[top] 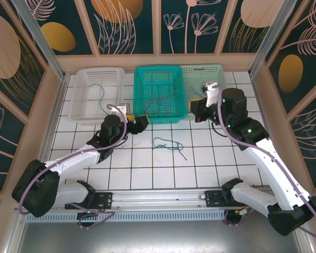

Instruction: Untangle the cables

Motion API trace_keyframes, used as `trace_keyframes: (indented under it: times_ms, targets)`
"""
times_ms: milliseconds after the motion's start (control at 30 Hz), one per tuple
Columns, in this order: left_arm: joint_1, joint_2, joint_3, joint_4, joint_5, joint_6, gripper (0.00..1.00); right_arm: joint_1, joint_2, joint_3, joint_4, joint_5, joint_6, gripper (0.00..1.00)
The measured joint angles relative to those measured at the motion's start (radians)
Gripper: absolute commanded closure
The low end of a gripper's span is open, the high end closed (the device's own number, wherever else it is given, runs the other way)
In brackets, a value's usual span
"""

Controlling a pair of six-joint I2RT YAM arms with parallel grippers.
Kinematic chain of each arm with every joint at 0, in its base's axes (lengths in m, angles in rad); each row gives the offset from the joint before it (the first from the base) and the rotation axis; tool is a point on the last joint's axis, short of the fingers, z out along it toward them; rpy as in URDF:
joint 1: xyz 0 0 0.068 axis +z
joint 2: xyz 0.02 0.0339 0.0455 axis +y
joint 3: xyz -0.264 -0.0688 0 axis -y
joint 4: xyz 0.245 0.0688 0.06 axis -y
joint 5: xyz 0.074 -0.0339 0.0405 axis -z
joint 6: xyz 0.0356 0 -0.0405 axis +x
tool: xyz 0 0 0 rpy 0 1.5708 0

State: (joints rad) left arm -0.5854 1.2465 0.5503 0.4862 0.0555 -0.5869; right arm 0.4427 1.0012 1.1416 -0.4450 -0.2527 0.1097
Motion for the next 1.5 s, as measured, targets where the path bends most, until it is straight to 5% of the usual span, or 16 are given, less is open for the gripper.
trace_keyframes:
  times_ms: [500,700,833,933,1067,1267,1500]
  targets:
    - [0.0,0.01,0.0,0.004,0.0,0.0,0.16,-0.411,0.397,0.028,0.175,-0.002,0.027,1.0]
    - [0.0,0.032,0.0,0.004,-0.001,0.0,0.16,-0.458,0.56,0.041,0.227,-0.027,0.034,1.0]
    - [0.0,0.047,-0.001,0.004,-0.004,0.0,0.15,-0.466,0.675,0.081,0.23,-0.059,0.039,0.86]
    - [0.0,0.048,-0.001,0.004,-0.011,0.0,0.15,-0.473,0.726,0.102,0.229,-0.078,0.045,0.53]
    - [0.0,0.048,0.0,0.003,-0.015,0.008,0.15,-0.475,0.735,0.114,0.228,-0.091,0.055,0.33]
    - [0.0,0.05,0.0,0.0,-0.014,0.024,0.17,-0.46,0.674,0.108,0.228,-0.097,0.052,0.22]
    - [0.0,0.089,0.0,-0.05,0.015,0.041,0.26,-0.342,0.463,0.059,0.227,-0.096,0.026,0.29]
